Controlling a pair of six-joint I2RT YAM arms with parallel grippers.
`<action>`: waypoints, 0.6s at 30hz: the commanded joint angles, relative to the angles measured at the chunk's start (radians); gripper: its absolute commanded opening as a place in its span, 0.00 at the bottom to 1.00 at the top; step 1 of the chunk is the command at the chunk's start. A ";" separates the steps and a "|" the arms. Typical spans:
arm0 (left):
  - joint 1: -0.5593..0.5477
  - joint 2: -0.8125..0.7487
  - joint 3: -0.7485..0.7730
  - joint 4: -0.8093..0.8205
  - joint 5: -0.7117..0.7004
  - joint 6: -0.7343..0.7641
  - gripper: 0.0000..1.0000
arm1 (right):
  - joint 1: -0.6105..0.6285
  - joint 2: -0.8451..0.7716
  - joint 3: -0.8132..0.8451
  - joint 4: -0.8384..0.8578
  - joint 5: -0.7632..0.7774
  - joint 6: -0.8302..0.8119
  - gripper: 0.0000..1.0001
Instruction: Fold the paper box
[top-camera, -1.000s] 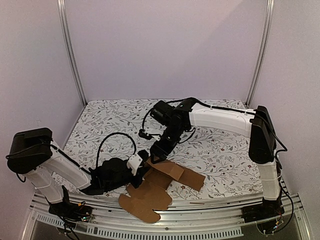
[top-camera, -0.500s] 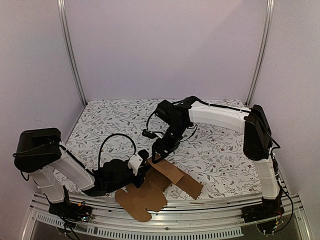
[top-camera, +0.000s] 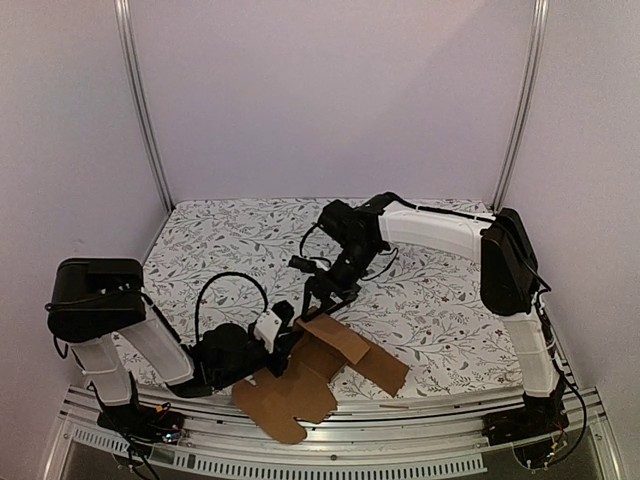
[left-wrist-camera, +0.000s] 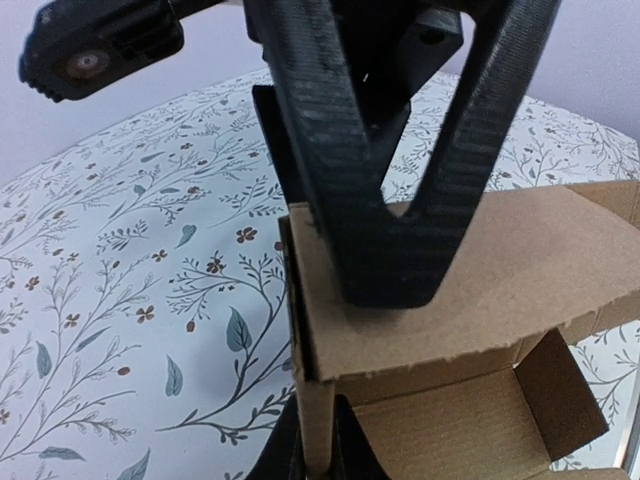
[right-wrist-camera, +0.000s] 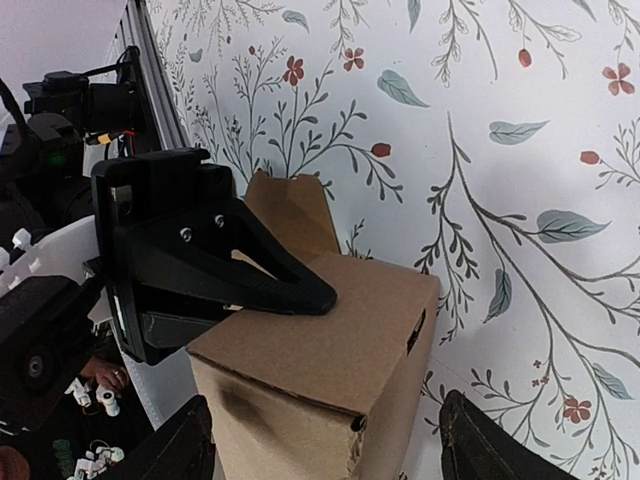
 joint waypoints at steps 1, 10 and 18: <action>0.013 0.083 0.058 0.057 0.025 0.040 0.08 | -0.049 0.004 0.005 0.005 -0.050 -0.007 0.77; 0.123 0.222 0.209 0.135 0.166 0.027 0.08 | -0.098 -0.037 -0.030 -0.014 0.180 -0.010 0.75; 0.137 0.234 0.190 0.139 0.206 -0.015 0.11 | -0.095 -0.009 -0.041 -0.003 0.194 0.027 0.70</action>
